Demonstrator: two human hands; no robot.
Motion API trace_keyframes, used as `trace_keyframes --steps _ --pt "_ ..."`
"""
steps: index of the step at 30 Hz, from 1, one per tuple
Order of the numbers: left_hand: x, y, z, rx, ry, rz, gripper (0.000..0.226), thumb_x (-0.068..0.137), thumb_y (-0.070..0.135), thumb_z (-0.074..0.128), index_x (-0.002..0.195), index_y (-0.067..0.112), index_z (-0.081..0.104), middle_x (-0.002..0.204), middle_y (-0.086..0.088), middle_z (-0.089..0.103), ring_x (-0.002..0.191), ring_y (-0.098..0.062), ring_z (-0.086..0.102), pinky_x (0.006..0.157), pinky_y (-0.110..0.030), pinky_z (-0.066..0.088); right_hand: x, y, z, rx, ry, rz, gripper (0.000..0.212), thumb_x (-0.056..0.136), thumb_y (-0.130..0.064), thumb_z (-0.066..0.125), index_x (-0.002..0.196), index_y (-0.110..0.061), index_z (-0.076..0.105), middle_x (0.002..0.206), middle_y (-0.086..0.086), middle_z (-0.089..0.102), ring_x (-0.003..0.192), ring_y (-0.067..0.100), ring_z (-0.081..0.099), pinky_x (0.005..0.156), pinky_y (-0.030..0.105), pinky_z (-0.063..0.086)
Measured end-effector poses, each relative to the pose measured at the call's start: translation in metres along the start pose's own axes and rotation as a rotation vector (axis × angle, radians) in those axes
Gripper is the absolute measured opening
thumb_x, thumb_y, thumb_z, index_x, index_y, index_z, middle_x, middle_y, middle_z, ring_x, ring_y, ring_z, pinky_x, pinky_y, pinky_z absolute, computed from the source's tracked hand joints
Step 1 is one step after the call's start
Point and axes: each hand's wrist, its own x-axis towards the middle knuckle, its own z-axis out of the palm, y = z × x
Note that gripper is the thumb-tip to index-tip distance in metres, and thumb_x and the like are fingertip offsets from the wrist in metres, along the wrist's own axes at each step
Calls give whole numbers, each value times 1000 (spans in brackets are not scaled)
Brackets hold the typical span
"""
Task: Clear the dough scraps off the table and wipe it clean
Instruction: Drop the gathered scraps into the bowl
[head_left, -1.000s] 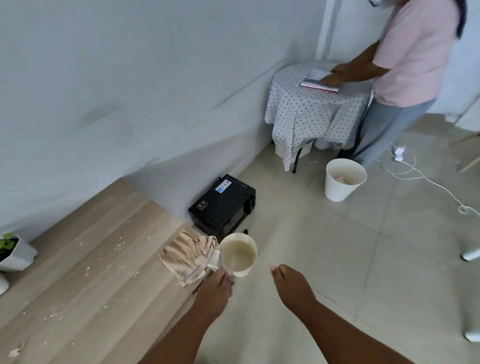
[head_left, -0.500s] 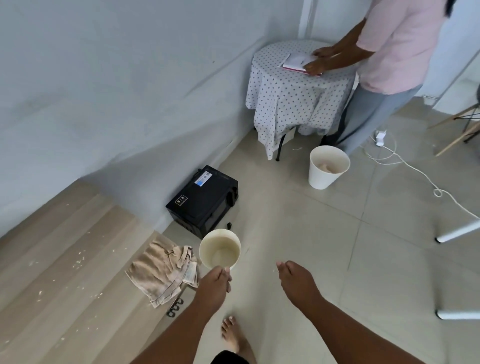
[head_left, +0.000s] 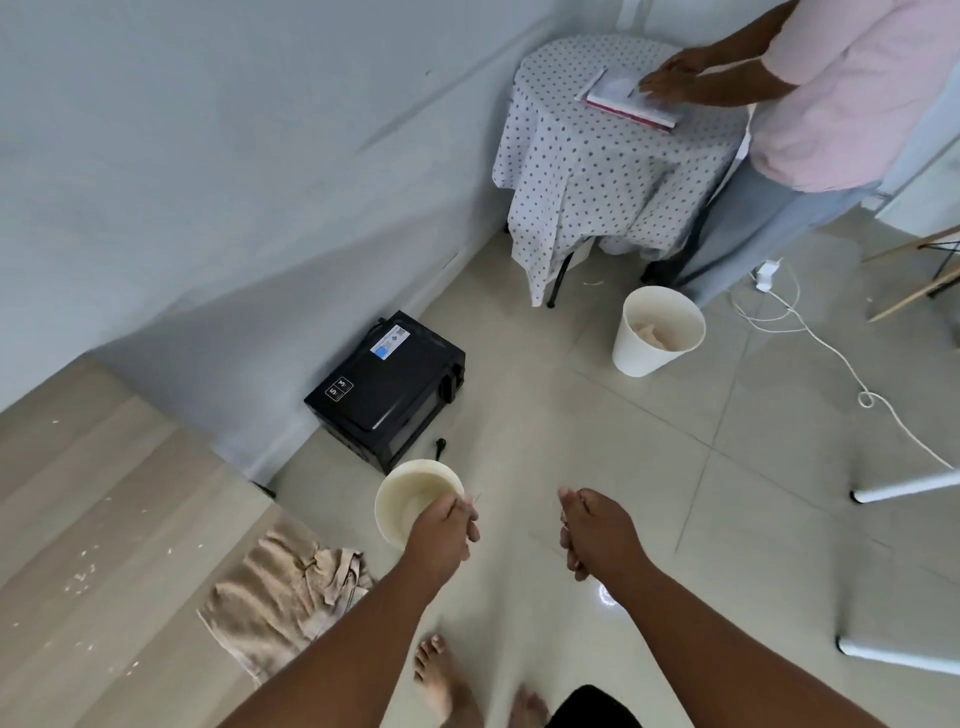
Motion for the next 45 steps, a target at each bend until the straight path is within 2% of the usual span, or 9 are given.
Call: trace_keyframes --steps 7,11,16,22,28,33,37,45 --pt "10 -10 4 -82 111 -126 29 106 23 47 86 7 61 64 -2 63 43 -15 45 41 -19 34 50 -4 18 -122 -118 12 50 105 -47 48 81 -5 57 59 5 66 45 26 62 45 31 49" --pt "14 -19 6 -153 212 -202 29 106 25 47 86 8 61 66 -2 63 46 -14 46 42 -20 36 83 -6 31 -179 -237 15 50 105 -46 48 83 -2 56 57 5 65 45 27 62 47 33 51" --pt "27 -28 14 -244 368 -288 29 105 24 47 86 9 62 68 -4 65 50 -16 49 48 -25 39 119 -3 46 -234 -400 32 46 105 -47 45 76 -11 51 53 5 57 43 24 57 41 30 44" --pt "59 -46 32 -354 505 -372 33 105 36 48 87 15 66 70 -1 67 51 -16 52 49 -30 43 171 2 68 -221 -495 137 41 102 -46 50 75 -15 52 56 4 56 43 24 51 42 28 41" --pt "101 -59 31 -330 536 -365 32 105 38 50 84 20 66 69 3 68 50 -13 53 52 -28 43 221 8 93 -237 -514 132 41 103 -43 50 82 -9 53 58 2 55 43 22 50 42 29 42" --pt "146 -77 17 -387 586 -374 29 105 30 49 85 17 65 66 3 65 50 -14 50 43 -19 37 258 14 115 -236 -495 122 40 105 -42 49 80 -10 50 61 3 54 45 21 50 43 29 43" --pt "178 -99 15 -408 595 -389 30 103 33 50 78 25 66 66 4 66 48 -14 51 43 -21 36 283 27 138 -241 -504 108 43 104 -42 50 83 -5 52 54 -2 53 44 22 50 42 28 43" --pt "220 -151 22 -447 577 -453 27 102 31 50 86 17 66 67 2 67 48 -13 51 46 -24 38 316 63 185 -221 -519 121 41 105 -39 52 74 -12 51 52 -1 54 41 21 48 41 28 42"
